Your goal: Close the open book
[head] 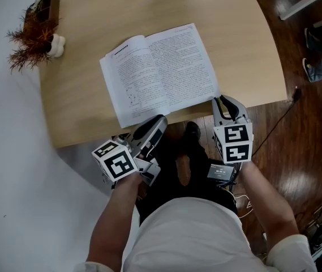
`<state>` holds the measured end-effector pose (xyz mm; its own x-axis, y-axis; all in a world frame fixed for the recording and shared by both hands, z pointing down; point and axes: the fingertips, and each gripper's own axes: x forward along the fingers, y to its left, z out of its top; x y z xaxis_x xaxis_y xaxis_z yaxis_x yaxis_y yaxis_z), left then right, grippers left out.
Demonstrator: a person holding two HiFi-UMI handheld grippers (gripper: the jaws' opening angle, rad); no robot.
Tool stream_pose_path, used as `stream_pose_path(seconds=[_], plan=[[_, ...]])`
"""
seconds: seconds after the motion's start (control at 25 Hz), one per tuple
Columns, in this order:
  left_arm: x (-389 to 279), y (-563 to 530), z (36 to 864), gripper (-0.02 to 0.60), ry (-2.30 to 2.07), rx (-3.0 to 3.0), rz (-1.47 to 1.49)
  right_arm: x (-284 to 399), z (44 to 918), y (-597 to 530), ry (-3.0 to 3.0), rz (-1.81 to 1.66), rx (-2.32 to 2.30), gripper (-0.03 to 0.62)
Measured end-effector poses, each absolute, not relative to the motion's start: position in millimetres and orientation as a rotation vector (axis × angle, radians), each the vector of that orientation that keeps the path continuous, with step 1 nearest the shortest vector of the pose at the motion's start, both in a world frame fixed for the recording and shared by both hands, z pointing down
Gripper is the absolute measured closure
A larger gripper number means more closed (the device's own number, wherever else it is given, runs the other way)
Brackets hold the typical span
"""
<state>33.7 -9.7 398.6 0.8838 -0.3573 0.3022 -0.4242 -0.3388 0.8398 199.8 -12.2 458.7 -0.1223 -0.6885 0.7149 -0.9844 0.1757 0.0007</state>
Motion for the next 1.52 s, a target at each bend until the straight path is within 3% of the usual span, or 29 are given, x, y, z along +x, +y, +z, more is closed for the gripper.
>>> stream_pose_path(seconds=[0.92,1.52], plan=[[38,-14,400,0.566,-0.638,1.972,0.099,222,467,-10,-1.859,0.653,1.533,0.551],[28,-9,373,0.566,-0.647,2.053,0.12,231,424,-9,-1.881,0.617,1.616,0.543]])
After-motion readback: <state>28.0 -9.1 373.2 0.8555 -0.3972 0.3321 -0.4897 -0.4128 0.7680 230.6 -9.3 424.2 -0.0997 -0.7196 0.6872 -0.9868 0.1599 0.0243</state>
